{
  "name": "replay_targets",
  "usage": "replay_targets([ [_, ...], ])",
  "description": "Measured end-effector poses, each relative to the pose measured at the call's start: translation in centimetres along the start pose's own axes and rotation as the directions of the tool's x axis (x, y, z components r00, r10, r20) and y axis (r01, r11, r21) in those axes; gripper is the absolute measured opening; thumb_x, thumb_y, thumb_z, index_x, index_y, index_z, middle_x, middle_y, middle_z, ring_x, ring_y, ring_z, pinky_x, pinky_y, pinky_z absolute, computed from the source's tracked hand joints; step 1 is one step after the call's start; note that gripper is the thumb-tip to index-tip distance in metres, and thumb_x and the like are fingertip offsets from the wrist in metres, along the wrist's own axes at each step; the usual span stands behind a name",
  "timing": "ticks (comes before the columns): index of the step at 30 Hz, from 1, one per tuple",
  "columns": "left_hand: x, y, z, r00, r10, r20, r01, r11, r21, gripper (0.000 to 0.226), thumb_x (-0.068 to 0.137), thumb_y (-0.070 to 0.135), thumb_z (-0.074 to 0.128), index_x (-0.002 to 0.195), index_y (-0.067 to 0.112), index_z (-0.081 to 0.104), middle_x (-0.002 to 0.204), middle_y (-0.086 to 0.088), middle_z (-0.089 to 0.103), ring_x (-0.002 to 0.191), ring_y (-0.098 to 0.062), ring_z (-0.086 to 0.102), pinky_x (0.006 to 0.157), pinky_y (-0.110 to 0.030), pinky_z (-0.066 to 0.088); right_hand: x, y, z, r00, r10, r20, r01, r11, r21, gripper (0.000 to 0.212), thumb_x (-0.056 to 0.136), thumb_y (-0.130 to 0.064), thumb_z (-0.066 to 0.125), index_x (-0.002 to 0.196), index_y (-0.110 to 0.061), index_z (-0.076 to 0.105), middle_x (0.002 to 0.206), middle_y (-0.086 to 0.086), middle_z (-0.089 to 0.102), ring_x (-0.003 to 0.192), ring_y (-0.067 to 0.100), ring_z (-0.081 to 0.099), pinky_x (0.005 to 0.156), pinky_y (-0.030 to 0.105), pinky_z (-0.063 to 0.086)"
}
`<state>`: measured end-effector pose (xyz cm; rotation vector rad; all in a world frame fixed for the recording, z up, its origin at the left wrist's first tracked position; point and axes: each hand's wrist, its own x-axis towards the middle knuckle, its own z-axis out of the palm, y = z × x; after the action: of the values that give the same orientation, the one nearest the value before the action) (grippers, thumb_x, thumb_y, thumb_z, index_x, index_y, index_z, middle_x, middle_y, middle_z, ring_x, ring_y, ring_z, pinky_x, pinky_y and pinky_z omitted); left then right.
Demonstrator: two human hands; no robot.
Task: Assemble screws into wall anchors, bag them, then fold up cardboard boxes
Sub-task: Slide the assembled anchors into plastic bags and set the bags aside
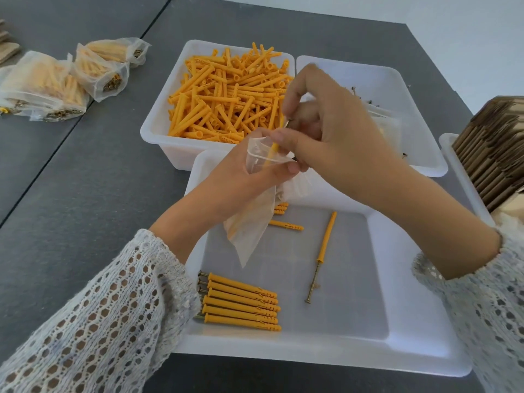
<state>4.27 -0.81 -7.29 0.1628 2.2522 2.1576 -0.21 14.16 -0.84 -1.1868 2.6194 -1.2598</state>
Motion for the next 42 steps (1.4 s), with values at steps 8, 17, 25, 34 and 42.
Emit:
replay_targets([
  [8, 0.1, 0.1, -0.3, 0.997, -0.021, -0.078, 0.023, 0.999, 0.022, 0.041, 0.078, 0.038, 0.063, 0.115, 0.020, 0.061, 0.089, 0.013, 0.064, 0.083, -0.001, 0.064, 0.070, -0.018, 0.051, -3.5, 3.3, -3.0, 0.999, 0.031, 0.020, -0.028, 0.991, -0.130, 0.015, 0.096, -0.016, 0.049, 0.096, -0.024, 0.061, 0.082, -0.012, 0.061, 0.071, 0.013, 0.057, 0.063, 0.022, 0.046],
  [17, 0.3, 0.8, -1.2, 0.936, -0.092, -0.339, 0.019, 0.977, -0.213, 0.049, 0.077, 0.043, 0.058, 0.118, 0.016, 0.058, 0.097, -0.003, 0.064, 0.090, -0.017, 0.064, 0.077, -0.035, 0.054, -10.3, 7.5, 1.2, 0.682, 0.357, 0.638, 0.265, 0.693, -0.671, 0.038, 0.095, -0.015, 0.048, 0.124, -0.031, 0.029, 0.112, -0.002, 0.039, 0.091, 0.027, 0.059, 0.068, 0.037, 0.046],
  [25, 0.1, 0.8, -1.5, 0.893, -0.108, -0.436, -0.011, 0.965, -0.262, 0.044, 0.085, 0.042, 0.058, 0.118, 0.014, 0.058, 0.095, -0.001, 0.066, 0.092, -0.019, 0.064, 0.082, -0.037, 0.054, -9.9, 8.1, 1.6, 0.748, 0.112, 0.654, 0.327, 0.795, -0.510, 0.027, 0.094, -0.006, 0.047, 0.111, -0.025, 0.037, 0.101, -0.004, 0.037, 0.073, 0.025, 0.050, 0.059, 0.035, 0.034],
  [34, 0.0, 0.8, -1.7, 0.875, -0.131, -0.466, -0.035, 0.943, -0.331, 0.044, 0.088, 0.042, 0.061, 0.122, 0.013, 0.058, 0.097, 0.000, 0.064, 0.092, -0.016, 0.063, 0.081, -0.035, 0.054, -9.0, 5.5, -1.0, 0.916, 0.182, 0.358, -0.224, 0.971, 0.080, 0.011, 0.094, -0.005, 0.059, 0.095, -0.016, 0.056, 0.092, -0.004, 0.057, 0.074, 0.015, 0.057, 0.068, 0.027, 0.051],
  [42, 0.1, 0.6, -1.7, 0.879, -0.103, -0.466, -0.050, 0.951, -0.306, 0.055, 0.079, 0.043, 0.059, 0.125, 0.011, 0.057, 0.090, 0.004, 0.067, 0.088, -0.014, 0.066, 0.078, -0.035, 0.054, -6.1, 4.9, 4.1, 0.853, 0.290, 0.433, -0.079, 0.893, -0.443, 0.009, 0.094, -0.009, 0.052, 0.094, -0.016, 0.047, 0.094, 0.003, 0.058, 0.082, 0.023, 0.054, 0.073, 0.039, 0.049],
])
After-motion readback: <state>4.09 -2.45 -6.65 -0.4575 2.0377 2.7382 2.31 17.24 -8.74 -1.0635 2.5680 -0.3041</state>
